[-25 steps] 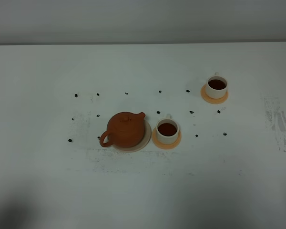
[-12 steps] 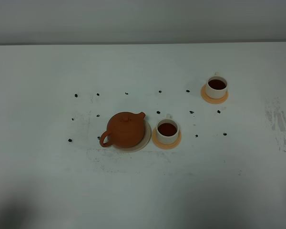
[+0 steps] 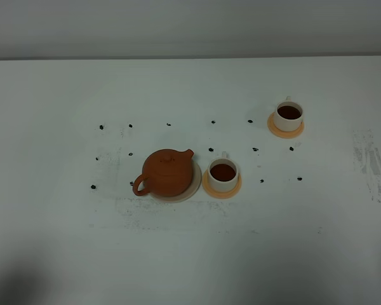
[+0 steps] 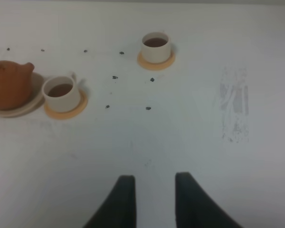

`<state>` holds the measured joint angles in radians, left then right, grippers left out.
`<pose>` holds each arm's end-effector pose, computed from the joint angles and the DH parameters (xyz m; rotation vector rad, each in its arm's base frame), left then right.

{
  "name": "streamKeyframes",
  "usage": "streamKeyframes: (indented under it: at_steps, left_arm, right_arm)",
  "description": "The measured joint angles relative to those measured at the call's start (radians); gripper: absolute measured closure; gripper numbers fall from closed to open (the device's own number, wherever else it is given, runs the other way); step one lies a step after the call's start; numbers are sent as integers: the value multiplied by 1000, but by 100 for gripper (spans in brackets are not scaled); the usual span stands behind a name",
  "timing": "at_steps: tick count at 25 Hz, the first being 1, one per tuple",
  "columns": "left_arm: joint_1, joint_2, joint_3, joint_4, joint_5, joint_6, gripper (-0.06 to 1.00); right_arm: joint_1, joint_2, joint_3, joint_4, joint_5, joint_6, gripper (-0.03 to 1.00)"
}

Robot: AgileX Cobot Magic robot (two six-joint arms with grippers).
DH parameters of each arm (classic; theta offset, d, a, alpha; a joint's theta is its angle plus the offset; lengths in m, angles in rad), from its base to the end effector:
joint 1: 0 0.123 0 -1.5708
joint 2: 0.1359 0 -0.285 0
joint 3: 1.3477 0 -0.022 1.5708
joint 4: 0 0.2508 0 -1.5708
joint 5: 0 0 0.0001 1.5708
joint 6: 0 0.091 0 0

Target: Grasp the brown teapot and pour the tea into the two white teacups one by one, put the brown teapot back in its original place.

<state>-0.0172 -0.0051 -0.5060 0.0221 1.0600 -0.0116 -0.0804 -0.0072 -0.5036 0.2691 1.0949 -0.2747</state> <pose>-0.0063 0.0019 0.2790 0.0045 2.0323 0.0083 -0.0077 0.0222 0.2779 -0.2173 2.0277 0.1012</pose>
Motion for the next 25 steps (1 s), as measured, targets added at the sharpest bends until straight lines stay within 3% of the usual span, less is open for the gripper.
streamKeyframes:
  at_steps: [25]
  left_arm:
    - [0, 0, 0, 0, 0, 0, 58]
  right_arm:
    - [0, 0, 0, 0, 0, 0, 74]
